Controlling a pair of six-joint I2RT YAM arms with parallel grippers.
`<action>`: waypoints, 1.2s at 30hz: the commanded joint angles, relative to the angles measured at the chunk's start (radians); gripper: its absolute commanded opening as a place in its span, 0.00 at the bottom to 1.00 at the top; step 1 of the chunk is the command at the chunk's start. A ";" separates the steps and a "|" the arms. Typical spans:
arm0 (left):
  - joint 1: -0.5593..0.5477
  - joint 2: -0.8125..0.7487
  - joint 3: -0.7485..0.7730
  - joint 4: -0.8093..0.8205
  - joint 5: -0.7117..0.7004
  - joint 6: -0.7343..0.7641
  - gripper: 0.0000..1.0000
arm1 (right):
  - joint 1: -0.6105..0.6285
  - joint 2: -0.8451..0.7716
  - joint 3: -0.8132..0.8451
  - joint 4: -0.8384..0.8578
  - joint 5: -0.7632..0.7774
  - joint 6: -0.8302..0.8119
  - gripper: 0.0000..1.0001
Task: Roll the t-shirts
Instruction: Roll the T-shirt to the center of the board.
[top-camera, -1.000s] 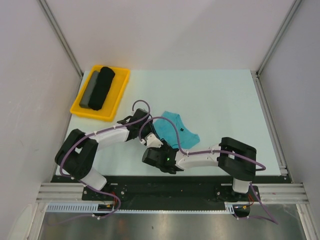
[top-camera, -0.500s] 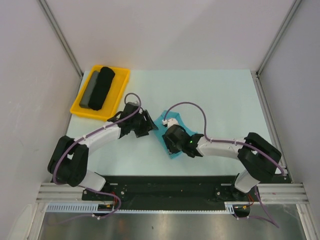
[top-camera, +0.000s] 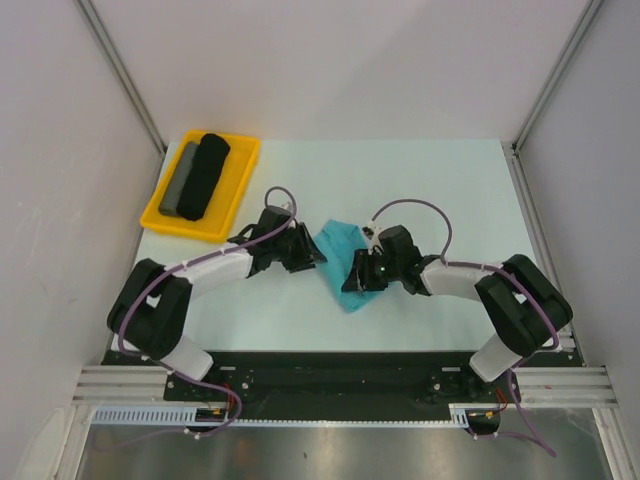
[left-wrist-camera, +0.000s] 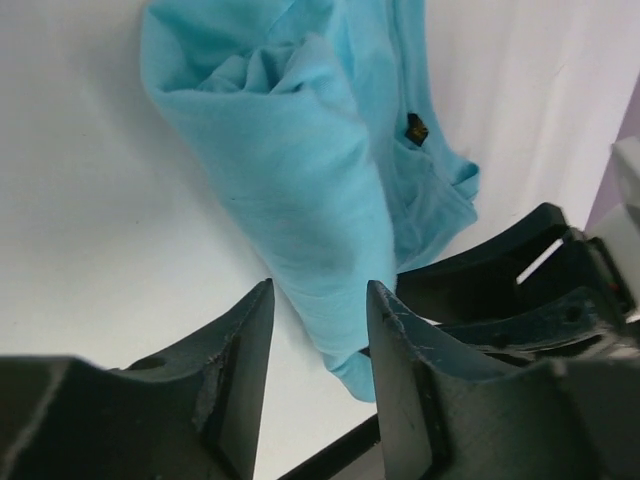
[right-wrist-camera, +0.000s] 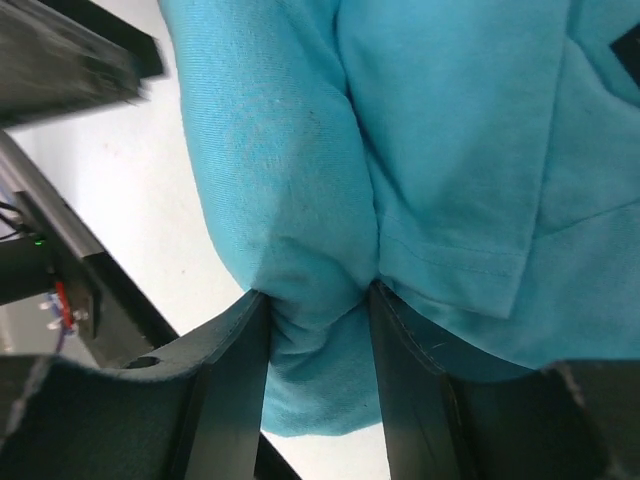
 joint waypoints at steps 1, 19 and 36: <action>-0.021 0.077 0.038 0.080 0.018 -0.022 0.44 | -0.064 0.016 -0.033 0.113 -0.143 0.086 0.47; -0.058 0.258 0.294 -0.164 -0.114 -0.072 0.39 | 0.322 -0.389 0.019 -0.225 0.748 -0.119 0.61; -0.064 0.284 0.338 -0.173 -0.111 -0.070 0.40 | 0.517 -0.030 0.186 -0.308 1.019 -0.270 0.60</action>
